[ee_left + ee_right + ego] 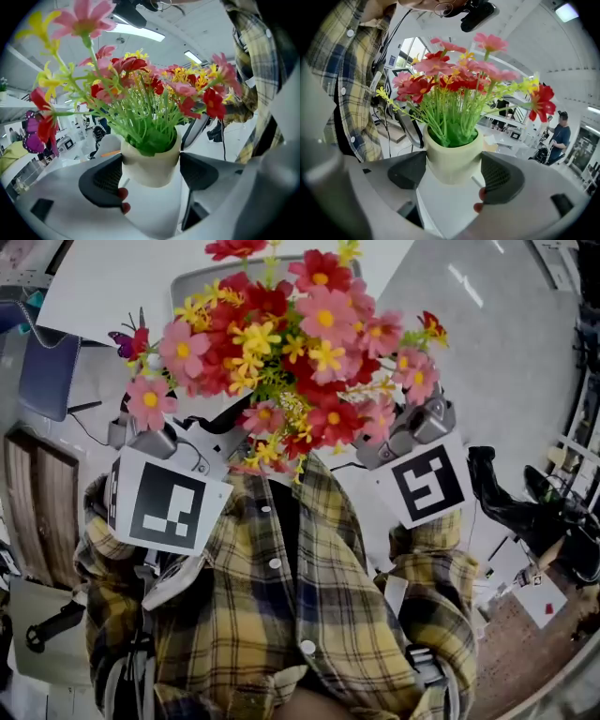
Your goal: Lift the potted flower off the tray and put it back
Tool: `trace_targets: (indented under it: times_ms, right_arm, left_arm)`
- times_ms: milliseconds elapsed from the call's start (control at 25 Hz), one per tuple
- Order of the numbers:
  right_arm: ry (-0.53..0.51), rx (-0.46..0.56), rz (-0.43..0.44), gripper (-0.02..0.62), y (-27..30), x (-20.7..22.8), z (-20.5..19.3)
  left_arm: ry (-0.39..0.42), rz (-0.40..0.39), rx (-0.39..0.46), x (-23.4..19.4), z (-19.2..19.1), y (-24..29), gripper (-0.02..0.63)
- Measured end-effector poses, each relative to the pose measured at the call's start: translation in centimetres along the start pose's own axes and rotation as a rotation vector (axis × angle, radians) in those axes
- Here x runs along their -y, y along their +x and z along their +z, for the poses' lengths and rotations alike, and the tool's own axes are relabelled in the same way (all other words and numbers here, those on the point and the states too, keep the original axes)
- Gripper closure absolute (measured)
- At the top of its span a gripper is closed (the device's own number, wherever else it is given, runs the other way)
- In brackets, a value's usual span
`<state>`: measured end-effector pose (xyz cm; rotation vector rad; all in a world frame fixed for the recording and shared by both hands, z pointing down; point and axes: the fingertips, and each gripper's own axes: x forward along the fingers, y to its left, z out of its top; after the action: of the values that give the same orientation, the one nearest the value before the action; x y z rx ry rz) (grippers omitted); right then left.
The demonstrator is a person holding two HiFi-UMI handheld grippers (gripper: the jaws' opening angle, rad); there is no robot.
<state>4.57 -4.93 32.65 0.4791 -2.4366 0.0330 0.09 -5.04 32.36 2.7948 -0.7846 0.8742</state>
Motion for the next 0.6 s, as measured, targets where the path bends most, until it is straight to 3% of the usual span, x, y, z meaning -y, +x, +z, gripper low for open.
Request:
trace_targets:
  times_ms: [600]
  right_arm:
    - [0.015, 0.014, -0.023, 0.247, -0.28, -0.04, -0.04]
  left_arm:
    - [-0.031, -0.002, 0.004, 0.22, 0.02, 0.25, 0.235]
